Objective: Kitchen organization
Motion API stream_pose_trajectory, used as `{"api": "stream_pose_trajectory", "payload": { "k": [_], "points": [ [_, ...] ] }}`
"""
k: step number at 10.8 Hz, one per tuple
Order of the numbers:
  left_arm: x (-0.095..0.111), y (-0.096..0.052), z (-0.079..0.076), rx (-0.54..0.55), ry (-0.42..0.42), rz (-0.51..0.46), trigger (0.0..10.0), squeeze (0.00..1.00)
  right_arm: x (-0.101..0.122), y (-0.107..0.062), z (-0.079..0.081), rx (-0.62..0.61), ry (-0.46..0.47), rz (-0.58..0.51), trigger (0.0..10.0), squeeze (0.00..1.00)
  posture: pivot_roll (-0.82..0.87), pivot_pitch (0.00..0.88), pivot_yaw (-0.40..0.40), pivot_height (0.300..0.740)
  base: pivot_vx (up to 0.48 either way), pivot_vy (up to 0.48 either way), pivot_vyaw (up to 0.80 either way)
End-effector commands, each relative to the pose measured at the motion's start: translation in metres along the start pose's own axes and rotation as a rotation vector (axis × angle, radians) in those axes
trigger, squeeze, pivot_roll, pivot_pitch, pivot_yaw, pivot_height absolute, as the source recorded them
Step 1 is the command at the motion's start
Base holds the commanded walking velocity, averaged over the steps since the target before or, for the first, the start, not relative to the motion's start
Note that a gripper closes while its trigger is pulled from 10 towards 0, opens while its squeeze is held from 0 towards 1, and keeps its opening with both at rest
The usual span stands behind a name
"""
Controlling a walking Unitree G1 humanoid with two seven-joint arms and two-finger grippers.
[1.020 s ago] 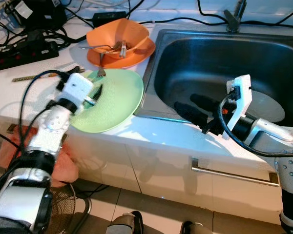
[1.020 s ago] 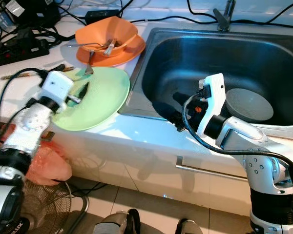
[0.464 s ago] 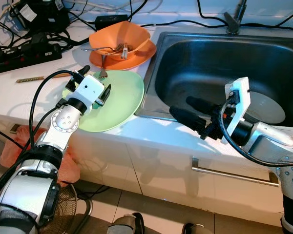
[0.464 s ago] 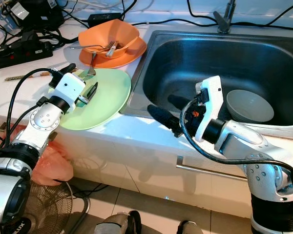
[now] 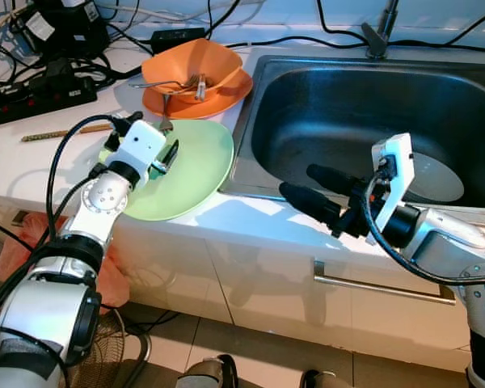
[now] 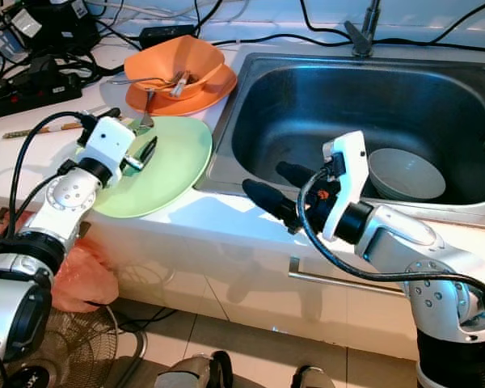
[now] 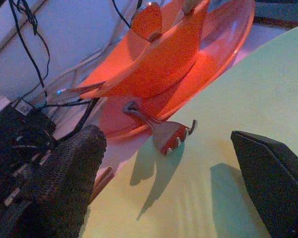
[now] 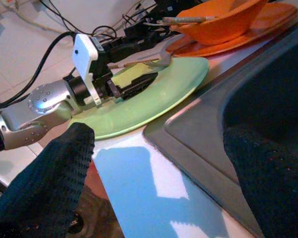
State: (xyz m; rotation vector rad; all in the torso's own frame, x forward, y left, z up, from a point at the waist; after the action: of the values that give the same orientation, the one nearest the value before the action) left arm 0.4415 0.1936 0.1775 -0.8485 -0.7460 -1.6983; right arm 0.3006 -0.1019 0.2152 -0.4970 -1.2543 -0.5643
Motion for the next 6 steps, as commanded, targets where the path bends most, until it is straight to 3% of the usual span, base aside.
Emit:
{"api": "stream_pose_trajectory", "payload": {
  "k": [1, 2, 3, 4, 5, 6],
  "points": [
    [-0.022, -0.005, -0.022, -0.091, -0.018, 0.092, 9.5, 0.0, 0.0, -0.002, 0.007, 0.02, -0.003, 0.003, 10.0, 0.0, -0.03, 0.18, 0.11, 0.74, 0.0, 0.0, 0.0],
    [-0.019, -0.004, -0.027, -0.107, -0.017, 0.084, 8.6, 0.0, 0.0, -0.002, 0.007, 0.018, -0.002, 0.003, 10.0, 0.0, -0.03, 0.181, 0.111, 0.74, 0.0, 0.0, 0.0],
    [-0.018, -0.002, -0.031, -0.119, -0.02, 0.082, 5.9, 0.0, 0.0, -0.002, 0.007, 0.017, -0.002, 0.002, 10.0, 0.0, -0.03, 0.184, 0.111, 0.74, 0.0, 0.0, 0.0],
    [-0.017, -0.001, -0.033, -0.125, -0.025, 0.082, 4.5, 0.0, 0.0, -0.002, 0.007, 0.018, -0.002, 0.001, 10.0, 0.0, -0.03, 0.186, 0.11, 0.74, 0.0, 0.0, 0.0],
    [-0.013, 0.001, -0.038, -0.148, -0.045, 0.071, 0.0, 0.0, 0.0, -0.003, 0.007, 0.013, -0.001, 0.0, 10.0, 0.0, -0.04, 0.19, 0.109, 0.74, 0.0, 0.0, 0.0],
    [-0.011, 0.003, -0.039, -0.153, -0.046, 0.074, 0.0, 0.0, 0.0, -0.004, 0.008, 0.01, -0.002, 0.001, 10.0, 0.0, -0.05, 0.194, 0.109, 0.74, 0.0, 0.0, 0.0]
  ]
}}
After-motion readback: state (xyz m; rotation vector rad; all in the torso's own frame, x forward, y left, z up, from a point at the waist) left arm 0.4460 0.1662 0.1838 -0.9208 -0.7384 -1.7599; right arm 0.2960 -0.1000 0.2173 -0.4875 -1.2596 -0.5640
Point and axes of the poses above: a point about 5 cm out from each wrist's last joint towards the gripper, its own y axis pointing out of the wrist towards the gripper, its own x axis along the axis of the wrist's last joint, z = x × y, the point moved 6 cm from there along y, pointing out of the wrist towards the gripper, and after that the axes turned 2 degrees about -y, right-handed, at the moved point
